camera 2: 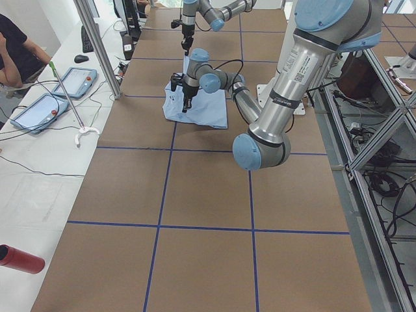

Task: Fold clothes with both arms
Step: 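Lift the hem and fold it toward the collar with both grippers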

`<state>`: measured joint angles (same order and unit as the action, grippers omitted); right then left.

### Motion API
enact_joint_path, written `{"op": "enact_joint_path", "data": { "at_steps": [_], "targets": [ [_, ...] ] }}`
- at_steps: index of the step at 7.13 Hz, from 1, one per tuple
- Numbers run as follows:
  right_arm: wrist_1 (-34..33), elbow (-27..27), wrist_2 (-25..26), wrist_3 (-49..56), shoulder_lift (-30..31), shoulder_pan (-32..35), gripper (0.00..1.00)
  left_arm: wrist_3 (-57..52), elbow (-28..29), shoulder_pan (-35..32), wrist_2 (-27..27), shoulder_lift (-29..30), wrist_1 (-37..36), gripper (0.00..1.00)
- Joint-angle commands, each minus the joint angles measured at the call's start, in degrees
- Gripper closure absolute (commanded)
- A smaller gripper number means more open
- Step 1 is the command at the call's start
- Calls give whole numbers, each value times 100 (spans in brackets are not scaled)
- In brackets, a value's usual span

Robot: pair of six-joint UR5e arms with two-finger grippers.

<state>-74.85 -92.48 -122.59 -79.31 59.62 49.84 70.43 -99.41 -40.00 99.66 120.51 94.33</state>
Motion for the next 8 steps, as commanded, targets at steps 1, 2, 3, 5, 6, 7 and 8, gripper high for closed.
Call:
{"op": "enact_joint_path", "data": {
  "at_steps": [1,2,3,5,6,7,8],
  "targets": [
    [92,720,76,12,-354,-1,100,-3,761,-122,-16,43,811,100],
    [554,1010,77,3,-346,25,100,-3,991,-122,-16,52,1128,100],
    [646,1100,77,3,-337,52,100,6,1037,-114,-16,69,1184,100],
    [647,1118,77,3,-346,78,100,6,1125,-114,-16,174,1175,100],
    [647,1118,77,-6,-355,61,100,14,1134,-114,-16,201,1175,100],
    [655,1118,77,12,-355,44,100,23,1169,-105,-16,227,1175,100],
    [664,1118,86,12,-364,17,100,32,1178,-105,-16,254,1175,100]
  ]
}}
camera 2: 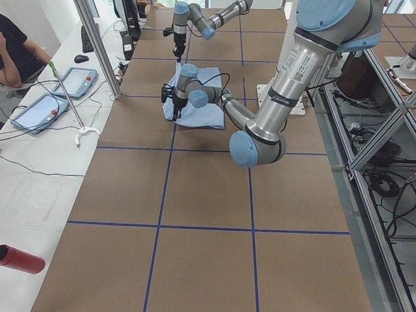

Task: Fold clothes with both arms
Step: 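Lower the hem onto the collar and open both grippers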

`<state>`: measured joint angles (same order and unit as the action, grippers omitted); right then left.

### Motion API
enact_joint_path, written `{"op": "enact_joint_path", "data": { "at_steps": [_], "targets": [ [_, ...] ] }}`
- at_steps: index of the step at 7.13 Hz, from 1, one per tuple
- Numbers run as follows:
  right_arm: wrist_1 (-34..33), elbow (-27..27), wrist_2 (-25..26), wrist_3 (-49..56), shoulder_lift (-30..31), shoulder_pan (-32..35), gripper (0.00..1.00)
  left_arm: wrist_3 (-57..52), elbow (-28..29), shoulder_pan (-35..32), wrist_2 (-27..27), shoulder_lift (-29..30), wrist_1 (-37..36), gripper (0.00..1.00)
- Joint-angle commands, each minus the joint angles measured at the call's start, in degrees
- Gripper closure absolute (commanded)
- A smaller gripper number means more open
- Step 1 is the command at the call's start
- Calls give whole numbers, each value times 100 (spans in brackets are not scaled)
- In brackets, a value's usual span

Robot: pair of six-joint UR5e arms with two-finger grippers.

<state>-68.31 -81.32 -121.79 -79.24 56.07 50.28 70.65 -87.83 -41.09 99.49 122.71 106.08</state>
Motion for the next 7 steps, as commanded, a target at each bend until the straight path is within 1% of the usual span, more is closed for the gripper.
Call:
{"op": "enact_joint_path", "data": {
  "at_steps": [1,2,3,4,5,6,7],
  "targets": [
    [10,2,-2,5,-8,-35,100,11,29,13,0,34,0,100],
    [19,11,15,5,-8,-27,85,37,29,22,0,42,0,75],
    [28,11,94,5,18,-44,1,46,29,22,0,42,0,29],
    [11,11,216,5,36,-53,0,46,29,22,0,42,0,11],
    [37,-24,200,136,71,-53,0,46,3,13,0,51,-17,2],
    [246,-189,209,50,141,-88,0,37,-32,13,9,51,-26,1],
    [248,-774,391,-159,646,-367,0,46,-50,13,18,51,-26,1]
  ]
}}
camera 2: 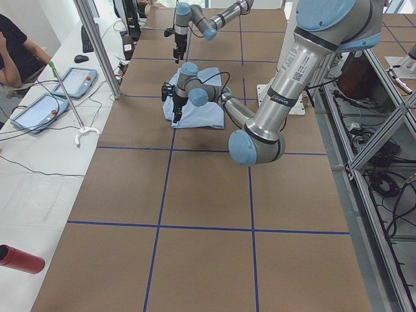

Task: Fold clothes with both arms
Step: 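Lower the hem onto the collar and open both grippers, then move the right gripper to the folded shirt's corner nearest it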

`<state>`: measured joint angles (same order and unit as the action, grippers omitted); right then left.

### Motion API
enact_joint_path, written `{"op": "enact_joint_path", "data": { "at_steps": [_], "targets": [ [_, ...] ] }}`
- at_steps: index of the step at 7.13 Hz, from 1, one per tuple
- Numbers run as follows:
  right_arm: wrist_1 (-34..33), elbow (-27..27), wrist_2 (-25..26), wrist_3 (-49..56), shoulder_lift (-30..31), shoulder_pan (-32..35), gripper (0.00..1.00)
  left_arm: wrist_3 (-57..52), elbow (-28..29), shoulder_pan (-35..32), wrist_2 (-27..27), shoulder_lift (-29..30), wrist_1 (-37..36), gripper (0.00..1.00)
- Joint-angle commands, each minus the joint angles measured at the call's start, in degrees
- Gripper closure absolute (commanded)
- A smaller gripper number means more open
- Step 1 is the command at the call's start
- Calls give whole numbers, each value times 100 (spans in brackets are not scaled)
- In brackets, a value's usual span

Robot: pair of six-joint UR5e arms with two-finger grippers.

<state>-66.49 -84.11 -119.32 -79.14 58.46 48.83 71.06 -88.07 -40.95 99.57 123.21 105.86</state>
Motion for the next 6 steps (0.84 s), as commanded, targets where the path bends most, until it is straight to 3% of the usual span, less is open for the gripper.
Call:
{"op": "enact_joint_path", "data": {
  "at_steps": [1,3,5,6],
  "targets": [
    [49,-1154,224,-181,1047,-503,0,13,-35,-1,9,-7,-13,1],
    [49,-2000,652,-277,1955,-1301,0,31,-140,-1,1,-16,-31,1],
    [49,-2048,954,-312,2134,-1779,2,57,-158,8,-8,-16,-31,1],
    [40,-2039,963,-312,2100,-1885,12,57,-175,8,-17,-16,-31,1]
  ]
}}
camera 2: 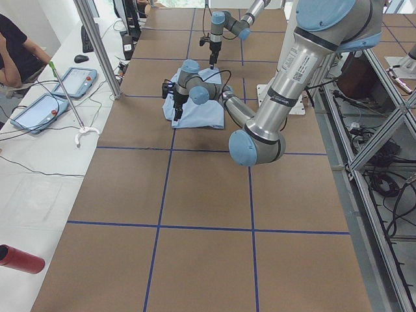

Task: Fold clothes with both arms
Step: 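Move the right gripper to the folded shirt's corner nearest it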

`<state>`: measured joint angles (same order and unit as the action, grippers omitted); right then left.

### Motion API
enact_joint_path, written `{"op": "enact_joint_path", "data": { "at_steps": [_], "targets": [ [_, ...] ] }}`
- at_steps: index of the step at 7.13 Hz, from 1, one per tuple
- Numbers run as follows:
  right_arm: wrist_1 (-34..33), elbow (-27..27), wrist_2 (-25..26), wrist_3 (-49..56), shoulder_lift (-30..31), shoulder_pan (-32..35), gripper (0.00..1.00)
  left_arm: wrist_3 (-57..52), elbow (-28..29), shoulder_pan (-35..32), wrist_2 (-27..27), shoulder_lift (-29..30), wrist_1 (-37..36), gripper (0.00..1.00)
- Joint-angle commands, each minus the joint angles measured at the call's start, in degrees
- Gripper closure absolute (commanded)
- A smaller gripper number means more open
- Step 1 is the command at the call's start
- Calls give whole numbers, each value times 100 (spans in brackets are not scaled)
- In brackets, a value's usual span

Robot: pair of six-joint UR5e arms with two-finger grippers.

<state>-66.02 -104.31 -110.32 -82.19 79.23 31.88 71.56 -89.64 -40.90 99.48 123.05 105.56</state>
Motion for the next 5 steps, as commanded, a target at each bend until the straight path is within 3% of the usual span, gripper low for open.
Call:
{"op": "enact_joint_path", "data": {
  "at_steps": [1,2,3,5],
  "targets": [
    [-7,-27,45,1,-12,-190,39,7,-19,3,-8,-1,0,1],
    [-7,-36,2,1,-21,-182,74,7,-19,3,-8,-1,0,1],
    [-7,-45,-7,1,-30,-182,100,7,-19,3,-8,8,0,1],
    [-33,-19,-25,10,-21,-164,100,7,-19,3,-8,8,8,1]
  ]
}}
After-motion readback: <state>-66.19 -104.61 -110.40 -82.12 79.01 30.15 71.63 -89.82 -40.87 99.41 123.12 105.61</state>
